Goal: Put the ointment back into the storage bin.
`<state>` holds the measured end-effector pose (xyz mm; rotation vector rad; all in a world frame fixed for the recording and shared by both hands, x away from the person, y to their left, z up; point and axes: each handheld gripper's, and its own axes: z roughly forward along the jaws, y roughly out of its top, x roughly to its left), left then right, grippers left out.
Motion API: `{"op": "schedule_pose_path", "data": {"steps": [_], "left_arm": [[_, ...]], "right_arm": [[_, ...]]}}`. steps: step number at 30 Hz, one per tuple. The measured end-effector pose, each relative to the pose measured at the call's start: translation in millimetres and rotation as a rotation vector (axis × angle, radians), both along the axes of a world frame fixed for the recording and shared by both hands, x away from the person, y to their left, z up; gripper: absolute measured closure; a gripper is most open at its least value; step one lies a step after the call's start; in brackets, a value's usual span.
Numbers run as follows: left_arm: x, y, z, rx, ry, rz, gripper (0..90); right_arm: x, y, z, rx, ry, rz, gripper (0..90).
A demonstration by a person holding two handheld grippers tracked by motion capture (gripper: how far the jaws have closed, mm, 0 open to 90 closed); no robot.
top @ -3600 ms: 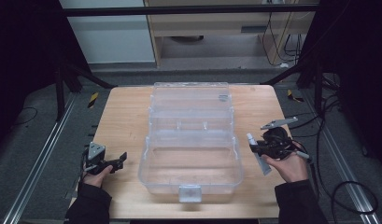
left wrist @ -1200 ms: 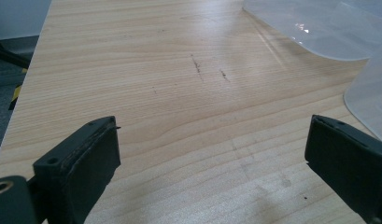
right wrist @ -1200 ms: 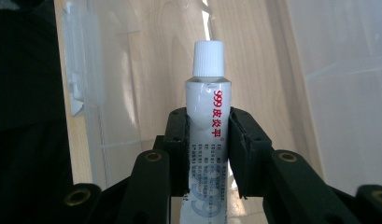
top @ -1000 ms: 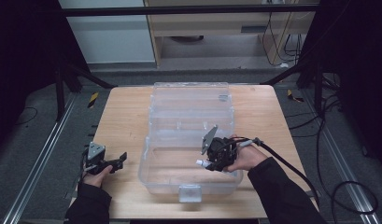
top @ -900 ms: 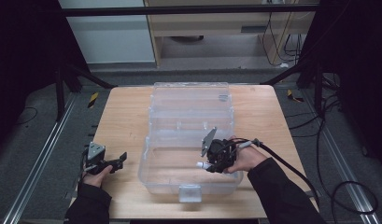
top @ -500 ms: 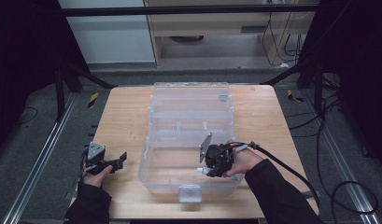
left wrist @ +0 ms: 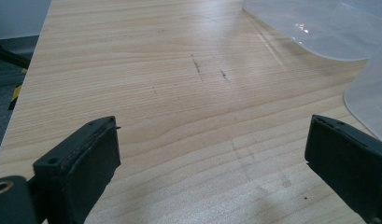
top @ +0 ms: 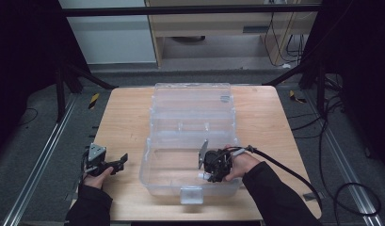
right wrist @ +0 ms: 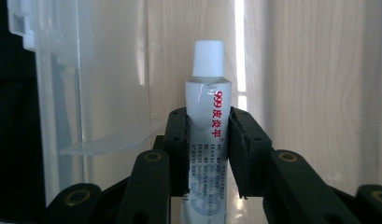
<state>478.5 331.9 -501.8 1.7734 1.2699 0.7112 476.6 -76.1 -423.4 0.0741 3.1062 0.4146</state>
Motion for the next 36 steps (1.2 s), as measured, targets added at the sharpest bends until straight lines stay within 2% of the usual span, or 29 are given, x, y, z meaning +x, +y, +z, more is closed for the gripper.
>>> {"op": "schedule_pose_path", "data": {"steps": [25, 27, 36], "left_arm": [[0.0, 0.1, 0.0, 0.0, -0.001, 0.0, 2.7], [0.0, 0.1, 0.0, 0.0, -0.001, 0.0, 2.7], [0.0, 0.0, 0.0, 0.0, -0.001, -0.001, 2.7]], "right_arm": [[-0.2, 5.7, -20.8, -0.058, 0.017, 0.003, 69.4], [0.7, 5.5, -21.8, -0.058, 0.014, 0.018, 69.4], [0.4, 6.3, -21.3, -0.074, 0.032, -0.009, 69.3]]}}
